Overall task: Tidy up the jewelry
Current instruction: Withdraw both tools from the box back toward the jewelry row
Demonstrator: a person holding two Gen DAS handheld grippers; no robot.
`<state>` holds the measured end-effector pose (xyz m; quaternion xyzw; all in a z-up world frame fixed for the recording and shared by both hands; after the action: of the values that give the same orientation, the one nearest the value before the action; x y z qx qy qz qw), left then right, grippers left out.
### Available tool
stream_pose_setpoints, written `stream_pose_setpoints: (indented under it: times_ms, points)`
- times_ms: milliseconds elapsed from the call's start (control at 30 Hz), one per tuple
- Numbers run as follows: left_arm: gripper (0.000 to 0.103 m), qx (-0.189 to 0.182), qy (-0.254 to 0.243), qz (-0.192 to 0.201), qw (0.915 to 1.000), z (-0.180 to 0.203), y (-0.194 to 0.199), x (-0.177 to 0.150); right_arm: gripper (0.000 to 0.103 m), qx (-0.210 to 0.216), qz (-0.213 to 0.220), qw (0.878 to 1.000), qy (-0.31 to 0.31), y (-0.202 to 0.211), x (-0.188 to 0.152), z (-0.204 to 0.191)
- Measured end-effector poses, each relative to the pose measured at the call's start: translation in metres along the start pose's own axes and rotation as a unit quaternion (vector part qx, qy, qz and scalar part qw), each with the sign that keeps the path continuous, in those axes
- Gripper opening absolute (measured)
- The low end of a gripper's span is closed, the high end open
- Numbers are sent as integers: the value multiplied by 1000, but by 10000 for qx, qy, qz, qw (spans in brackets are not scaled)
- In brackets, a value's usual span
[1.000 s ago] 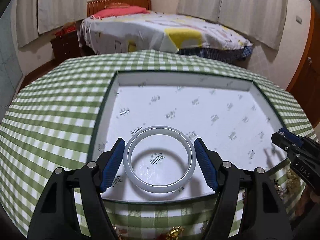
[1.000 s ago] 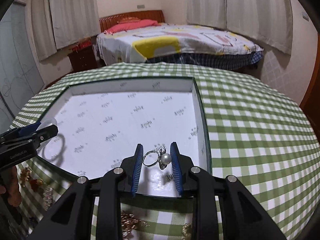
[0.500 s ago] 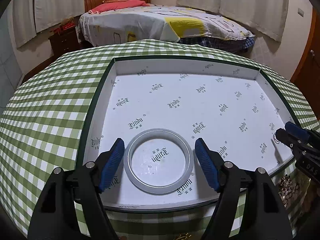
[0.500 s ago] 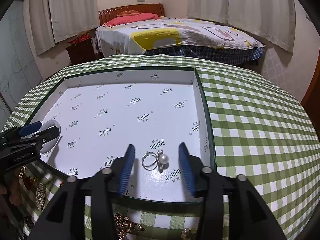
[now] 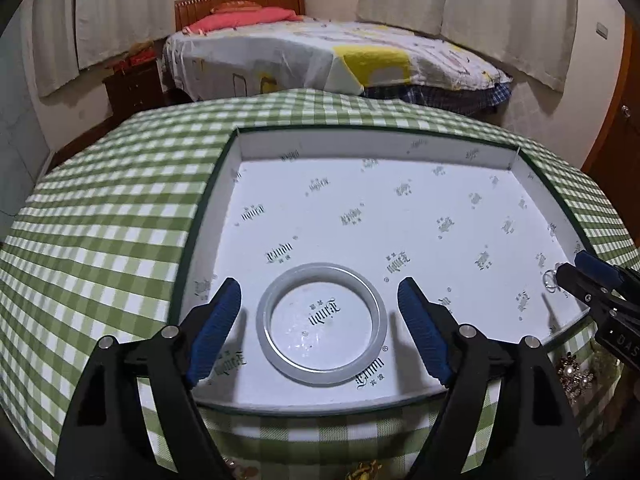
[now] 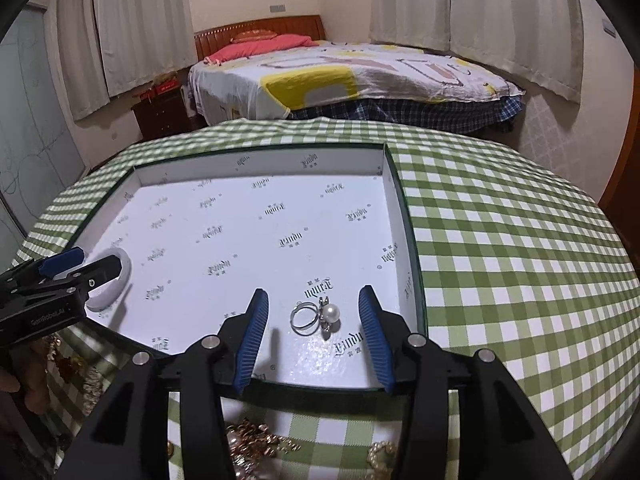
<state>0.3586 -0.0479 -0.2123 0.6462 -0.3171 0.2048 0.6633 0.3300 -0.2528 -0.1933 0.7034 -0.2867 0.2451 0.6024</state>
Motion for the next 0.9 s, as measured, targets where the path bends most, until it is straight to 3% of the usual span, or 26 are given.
stream_pose_setpoints:
  times_ms: [200, 400, 700, 900]
  points:
    - [79, 48, 74, 600, 9982, -4, 50, 2, 48, 41, 320, 9994, -97, 36, -4, -12]
    - [79, 198, 249, 1051, 9940, -8, 105, -20, 53, -3, 759, 9971, -31, 84, -31, -32]
    - [79, 381, 224, 1146, 9924, -11, 154, -80, 61, 202, 890, 9957, 153, 125, -94, -65]
    - [79, 371, 180, 1001, 9941, -8, 162, -111, 64, 274, 504, 9982, 183, 113, -126, -77]
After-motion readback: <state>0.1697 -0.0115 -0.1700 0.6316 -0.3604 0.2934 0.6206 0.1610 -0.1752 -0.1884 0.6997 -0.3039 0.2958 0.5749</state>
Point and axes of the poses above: each gripper's, at about its wrist camera, not at the fingertips, and y roughly against the way its jaws point, z to its right, x to its top, the point moved 7 cm from there along -y, roughly the way its jaws point, and after that the axes turned 5 degrees about -y, right-handed, at the moved point
